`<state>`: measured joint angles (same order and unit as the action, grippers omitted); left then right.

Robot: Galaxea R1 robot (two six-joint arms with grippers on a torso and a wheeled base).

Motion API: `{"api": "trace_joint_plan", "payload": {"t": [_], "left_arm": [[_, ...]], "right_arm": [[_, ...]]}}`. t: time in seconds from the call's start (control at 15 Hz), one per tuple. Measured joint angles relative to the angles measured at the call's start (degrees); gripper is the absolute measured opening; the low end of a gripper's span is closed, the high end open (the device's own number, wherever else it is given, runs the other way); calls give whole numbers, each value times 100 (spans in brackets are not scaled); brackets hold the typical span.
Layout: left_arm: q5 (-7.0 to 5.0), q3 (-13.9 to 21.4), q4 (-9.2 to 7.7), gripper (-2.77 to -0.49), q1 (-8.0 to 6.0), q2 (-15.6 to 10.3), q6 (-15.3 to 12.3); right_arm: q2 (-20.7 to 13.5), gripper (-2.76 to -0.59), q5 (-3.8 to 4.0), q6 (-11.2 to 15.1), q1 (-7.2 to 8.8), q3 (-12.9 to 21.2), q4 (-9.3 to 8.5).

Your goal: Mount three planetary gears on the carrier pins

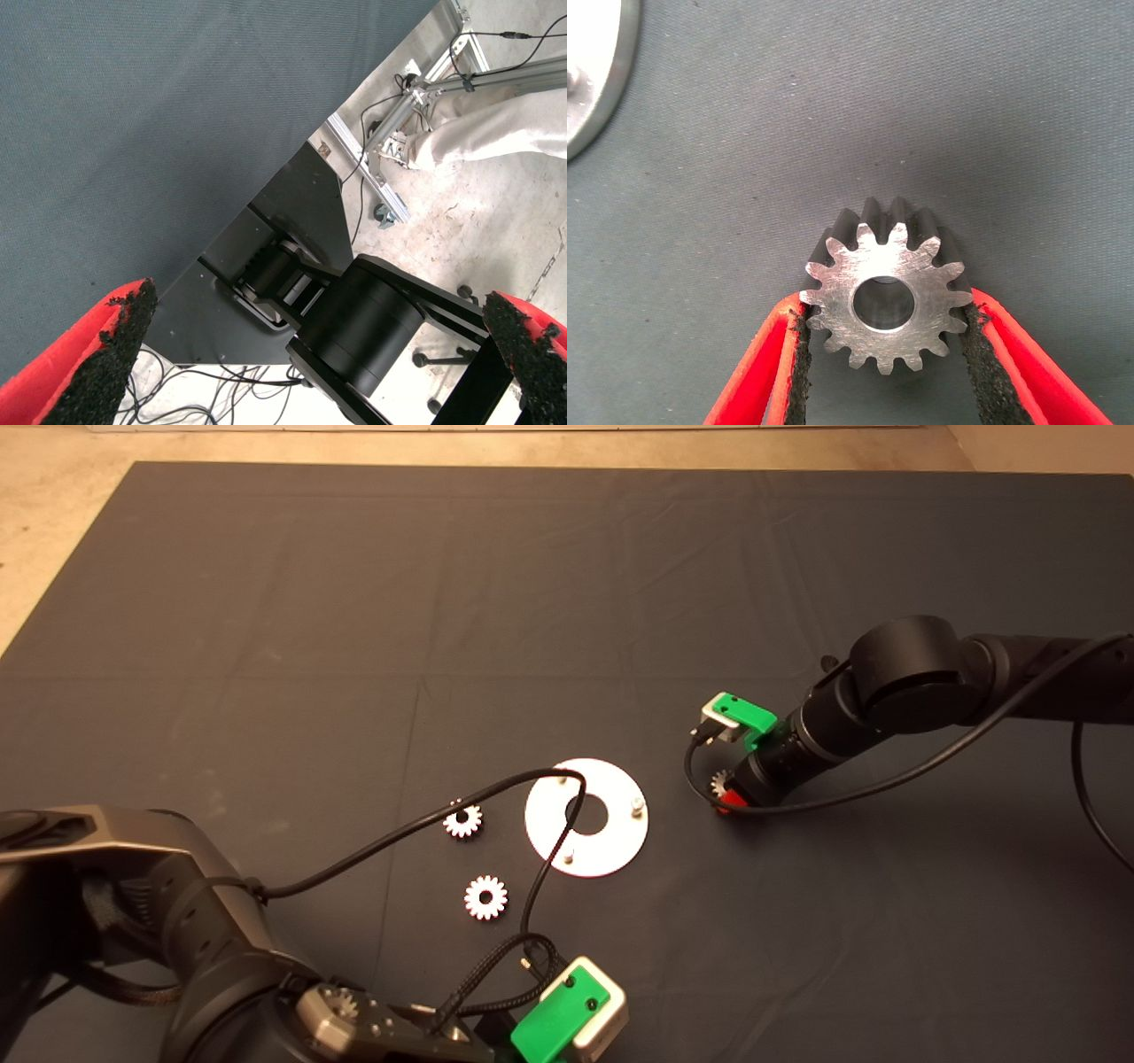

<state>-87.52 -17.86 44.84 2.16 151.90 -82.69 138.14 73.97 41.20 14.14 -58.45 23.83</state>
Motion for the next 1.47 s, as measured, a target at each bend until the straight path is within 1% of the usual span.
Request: {"api": "trace_joint_plan", "payload": {"t": [0.13,0.27,0.33,0.53,0.6,0.67,0.73,0.87,1.0,1.07,1.2,1.47], "left_arm": [[-2,0,0,-61,-1,-1,0],[0,0,0,-61,-1,-1,0],[0,0,0,-61,-1,-1,0],[0,0,0,-61,1,0,0],[0,0,0,-61,-1,0,0],[0,0,0,-61,-1,-1,0],[0,0,0,-61,-1,-1,0],[1,0,0,-61,-1,1,0],[0,0,-2,-61,-15,-1,0],[0,0,2,-61,-36,-1,0],[-1,0,0,-61,-48,0,0],[0,0,0,-61,-49,0,0]], "right_arm": [[30,-232,81,-46,0,2,30],[30,-235,102,-115,0,7,34],[30,-235,124,-204,0,11,34],[30,-236,225,-328,0,33,50],[30,-236,247,-334,2,33,59],[30,-241,255,-352,0,33,63],[30,-241,268,-406,0,35,63],[45,-242,358,-675,2,41,78],[44,-243,450,-879,5,57,83],[41,-244,489,-929,5,82,91],[28,-244,551,-944,2,143,105],[15,-244,552,-948,0,173,109]]}}
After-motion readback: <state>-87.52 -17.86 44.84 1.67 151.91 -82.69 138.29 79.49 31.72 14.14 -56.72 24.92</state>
